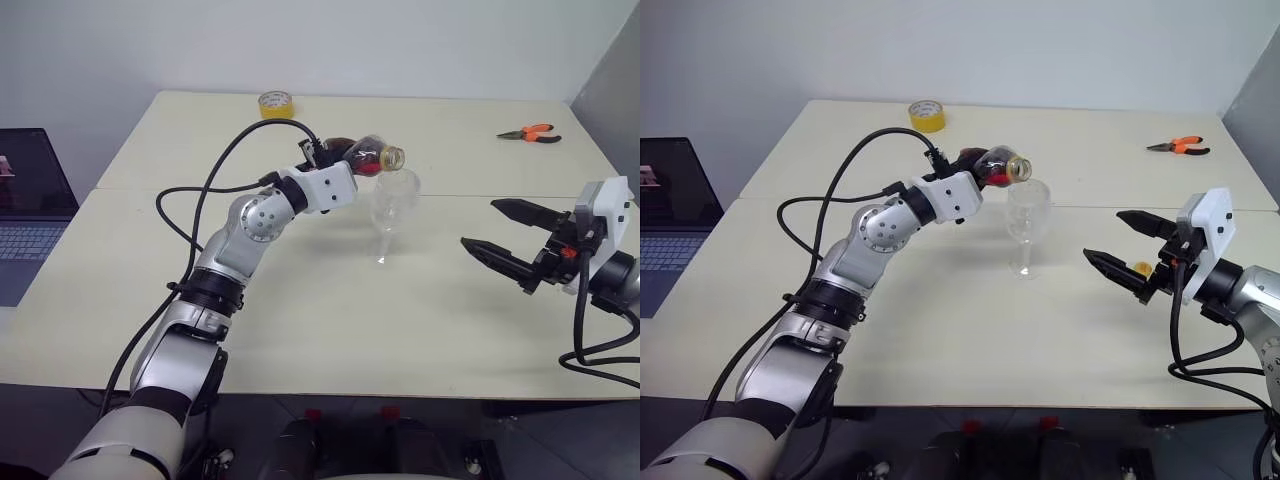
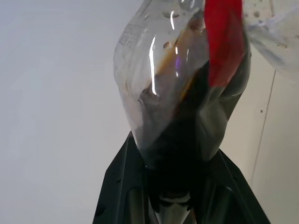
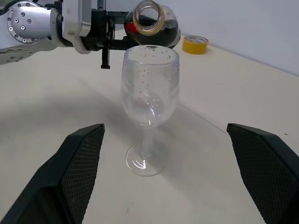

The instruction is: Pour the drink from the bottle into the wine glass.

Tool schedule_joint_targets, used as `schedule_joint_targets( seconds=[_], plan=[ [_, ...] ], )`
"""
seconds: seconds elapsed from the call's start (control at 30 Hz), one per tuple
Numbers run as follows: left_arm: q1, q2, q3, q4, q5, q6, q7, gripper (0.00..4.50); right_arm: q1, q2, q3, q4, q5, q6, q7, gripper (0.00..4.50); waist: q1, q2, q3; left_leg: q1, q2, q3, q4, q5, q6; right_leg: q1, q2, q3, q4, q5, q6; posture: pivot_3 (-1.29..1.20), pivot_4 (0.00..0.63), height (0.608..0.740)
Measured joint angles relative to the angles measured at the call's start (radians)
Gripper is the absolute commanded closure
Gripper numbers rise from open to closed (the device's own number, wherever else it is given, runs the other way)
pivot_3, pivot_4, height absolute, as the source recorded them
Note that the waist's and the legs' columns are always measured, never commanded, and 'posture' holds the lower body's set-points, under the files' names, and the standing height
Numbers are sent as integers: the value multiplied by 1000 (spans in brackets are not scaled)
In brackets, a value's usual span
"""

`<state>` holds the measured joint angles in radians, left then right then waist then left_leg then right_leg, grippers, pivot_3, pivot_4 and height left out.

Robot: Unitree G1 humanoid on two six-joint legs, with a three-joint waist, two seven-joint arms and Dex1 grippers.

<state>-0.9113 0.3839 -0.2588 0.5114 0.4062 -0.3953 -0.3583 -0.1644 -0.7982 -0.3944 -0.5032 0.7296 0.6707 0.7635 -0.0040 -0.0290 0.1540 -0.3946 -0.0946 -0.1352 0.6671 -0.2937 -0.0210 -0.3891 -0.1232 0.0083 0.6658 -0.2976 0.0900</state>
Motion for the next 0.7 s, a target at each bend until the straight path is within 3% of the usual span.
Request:
schedule_joint_targets(
  seconds=[0.7],
  plan=[
    [-54,65,-30,52,150,-83,107,3685,21,0,0,-1,0,0,-6,0,-1,0,0,0,0,0,1,0,0,0,0,0,1,0,0,0,150,740]
  ],
)
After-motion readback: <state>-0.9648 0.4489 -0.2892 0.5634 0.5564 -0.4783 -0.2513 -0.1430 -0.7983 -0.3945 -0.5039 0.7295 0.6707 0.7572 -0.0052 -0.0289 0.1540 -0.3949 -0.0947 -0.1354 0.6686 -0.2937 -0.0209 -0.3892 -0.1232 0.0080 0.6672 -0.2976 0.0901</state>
